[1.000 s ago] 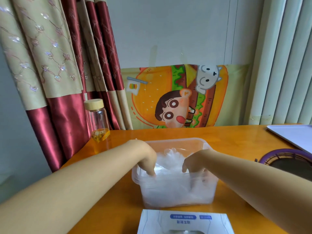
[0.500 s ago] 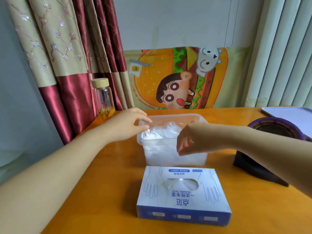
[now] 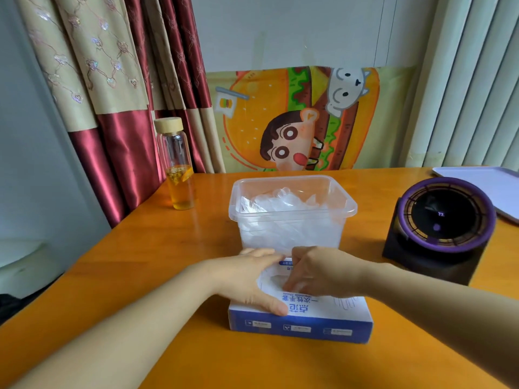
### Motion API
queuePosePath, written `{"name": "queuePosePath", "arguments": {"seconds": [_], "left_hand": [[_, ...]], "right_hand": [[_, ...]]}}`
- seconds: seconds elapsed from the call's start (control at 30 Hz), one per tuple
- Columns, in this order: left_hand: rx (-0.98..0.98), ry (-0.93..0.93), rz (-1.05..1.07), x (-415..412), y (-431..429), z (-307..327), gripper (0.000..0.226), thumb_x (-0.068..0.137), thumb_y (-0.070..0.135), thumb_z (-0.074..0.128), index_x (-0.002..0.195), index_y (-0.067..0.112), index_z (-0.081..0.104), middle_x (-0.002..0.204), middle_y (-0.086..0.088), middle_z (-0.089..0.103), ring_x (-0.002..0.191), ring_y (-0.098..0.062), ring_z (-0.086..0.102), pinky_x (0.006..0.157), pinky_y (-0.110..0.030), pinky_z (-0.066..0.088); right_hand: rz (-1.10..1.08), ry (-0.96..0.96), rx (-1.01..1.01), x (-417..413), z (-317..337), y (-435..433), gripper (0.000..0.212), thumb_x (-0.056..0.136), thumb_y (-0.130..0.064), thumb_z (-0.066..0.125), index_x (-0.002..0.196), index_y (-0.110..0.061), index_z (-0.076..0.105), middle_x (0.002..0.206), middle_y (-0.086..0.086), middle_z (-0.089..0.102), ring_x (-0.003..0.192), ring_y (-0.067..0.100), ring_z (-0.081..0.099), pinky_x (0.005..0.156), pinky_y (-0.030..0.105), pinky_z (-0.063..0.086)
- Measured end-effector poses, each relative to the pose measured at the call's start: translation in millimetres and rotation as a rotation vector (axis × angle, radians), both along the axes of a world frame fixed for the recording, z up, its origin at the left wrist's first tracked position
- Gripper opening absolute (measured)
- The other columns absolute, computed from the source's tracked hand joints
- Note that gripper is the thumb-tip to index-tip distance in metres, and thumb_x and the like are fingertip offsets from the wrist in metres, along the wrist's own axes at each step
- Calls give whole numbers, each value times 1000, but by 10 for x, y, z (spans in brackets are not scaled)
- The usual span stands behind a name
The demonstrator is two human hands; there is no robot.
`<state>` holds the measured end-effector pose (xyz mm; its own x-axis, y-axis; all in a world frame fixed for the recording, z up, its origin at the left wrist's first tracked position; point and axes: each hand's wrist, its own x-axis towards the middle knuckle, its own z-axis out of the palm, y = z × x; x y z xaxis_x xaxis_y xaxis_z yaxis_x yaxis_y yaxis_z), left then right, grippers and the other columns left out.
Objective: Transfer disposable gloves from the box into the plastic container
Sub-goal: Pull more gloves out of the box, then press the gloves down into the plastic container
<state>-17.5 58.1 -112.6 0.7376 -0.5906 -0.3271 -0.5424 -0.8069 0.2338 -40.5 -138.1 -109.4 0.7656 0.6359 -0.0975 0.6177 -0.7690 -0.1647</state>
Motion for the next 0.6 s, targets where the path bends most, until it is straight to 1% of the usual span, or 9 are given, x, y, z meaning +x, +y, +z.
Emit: {"name": "queuePosePath", "arguments": {"seconds": [0.07, 0.13, 0.2, 0.27, 0.3, 0.37, 0.43, 0.53, 0.6], "left_hand": [[-9, 5, -10, 0, -2, -29, 107, 71, 70, 65, 152, 36, 4, 158, 20, 2, 146, -10, 4, 118, -35, 15], [-17, -5, -12, -16, 4, -25, 106, 72, 70, 64, 152, 36, 5, 158, 20, 4, 145, -10, 6, 117, -34, 16], [-22, -14, -12, -32, 4, -16, 104, 72, 70, 64, 152, 37, 7, 158, 18, 8, 145, -11, 8, 117, -35, 18], [-43, 0, -8, -54, -7, -5, 99, 72, 70, 64, 150, 39, 11, 157, 16, 14, 144, -13, 13, 114, -38, 22], [-60, 5, -6, -56, -9, 0, 97, 72, 70, 65, 148, 41, 14, 156, 15, 18, 143, -14, 16, 113, -39, 25], [-70, 11, -7, -65, -13, 13, 96, 71, 72, 64, 147, 43, 13, 155, 14, 20, 142, -14, 17, 112, -40, 27], [-58, 8, -17, -56, -9, -3, 98, 70, 74, 64, 147, 41, 13, 154, 13, 23, 140, -16, 20, 113, -41, 29], [-67, 6, -25, -58, -24, -2, 98, 64, 81, 60, 144, 41, 20, 149, 10, 31, 135, -17, 29, 110, -43, 33], [-79, 31, -15, -74, -24, 27, 96, 67, 76, 64, 145, 42, 19, 149, 11, 31, 135, -16, 31, 110, -38, 33]], "right_hand": [[-37, -25, 44, -28, -39, 10, 22, 93, -29, 57, 109, -35, 70, 104, -11, 49, 94, 7, 53, 78, 22, 48], [-40, -50, 56, -53, -55, 20, 20, 93, -27, 57, 105, -31, 72, 109, -10, 52, 94, 7, 55, 78, 22, 49], [-17, -65, 75, -70, -11, 26, 17, 91, -26, 60, 102, -27, 73, 111, -9, 53, 90, 7, 56, 74, 18, 48], [1, -100, 78, -99, 103, 32, 13, 90, -27, 63, 98, -24, 72, 112, -10, 52, 84, 3, 52, 69, 11, 43], [8, -131, 69, -113, 173, 37, 12, 90, -28, 62, 96, -24, 71, 112, -11, 53, 83, 3, 53, 69, 11, 42], [33, -209, 38, -133, 307, 51, 12, 93, -30, 58, 98, -24, 67, 109, -12, 56, 87, 8, 57, 74, 20, 48], [19, -253, 37, -117, 422, 65, 13, 95, -30, 53, 101, -24, 64, 103, -9, 62, 87, 13, 60, 77, 30, 51], [-100, -363, 188, -15, 623, 17, 13, 96, -23, 53, 102, -19, 64, 95, 0, 68, 84, 19, 64, 77, 38, 52], [-174, -481, 370, 43, 805, -34, 13, 94, -16, 55, 100, -15, 66, 92, -1, 69, 84, 17, 64, 77, 28, 50]]}}
